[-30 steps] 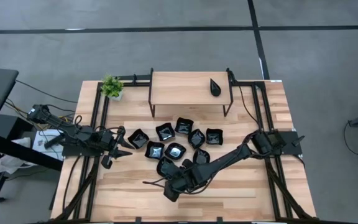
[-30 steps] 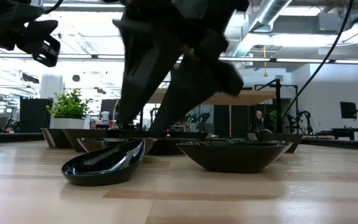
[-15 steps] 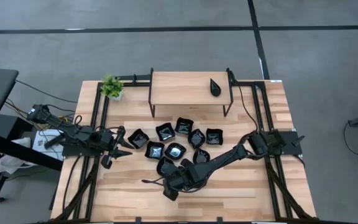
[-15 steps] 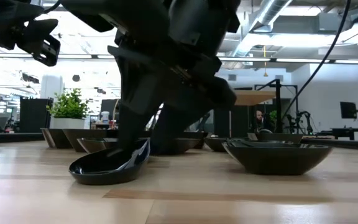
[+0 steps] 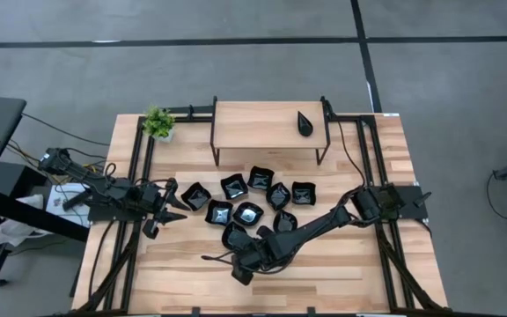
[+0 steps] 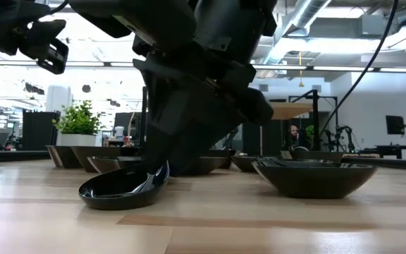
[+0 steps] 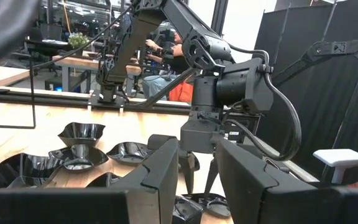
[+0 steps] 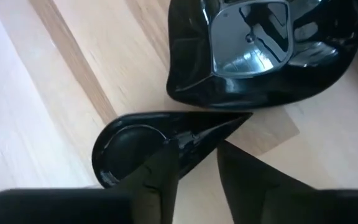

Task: Pick & Place Mini shaped plates
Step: Stack the black drop shaped plate on top of the black drop shaped plate on the shelf

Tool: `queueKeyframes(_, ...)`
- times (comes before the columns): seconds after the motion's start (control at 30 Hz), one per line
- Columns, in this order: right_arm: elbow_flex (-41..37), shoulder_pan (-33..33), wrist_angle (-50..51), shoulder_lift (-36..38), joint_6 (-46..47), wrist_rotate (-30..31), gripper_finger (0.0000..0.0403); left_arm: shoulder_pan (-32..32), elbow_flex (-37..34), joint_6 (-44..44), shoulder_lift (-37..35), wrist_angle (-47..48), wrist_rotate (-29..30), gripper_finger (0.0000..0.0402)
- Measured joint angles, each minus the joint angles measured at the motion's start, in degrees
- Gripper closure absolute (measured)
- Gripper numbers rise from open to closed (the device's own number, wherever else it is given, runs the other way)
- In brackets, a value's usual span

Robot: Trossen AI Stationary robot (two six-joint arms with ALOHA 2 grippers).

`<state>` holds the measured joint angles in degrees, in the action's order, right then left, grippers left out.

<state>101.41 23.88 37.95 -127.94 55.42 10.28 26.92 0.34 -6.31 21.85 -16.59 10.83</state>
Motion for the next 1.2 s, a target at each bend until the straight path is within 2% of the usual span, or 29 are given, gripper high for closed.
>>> queueKeyframes(0.6, 0.00, -0.02, 0.61, 0.02, 0.15, 0.07, 0.0398, 0.00, 0.02, 0.00, 0.00, -0.66, 0.00, 0.0289)
queueKeyframes(1.2, 0.00, 0.41, 2.36, 0.51, 1.66, -0.04, 0.0400, 0.00, 0.00, 0.00, 0.00, -1.41, 0.00, 0.0289)
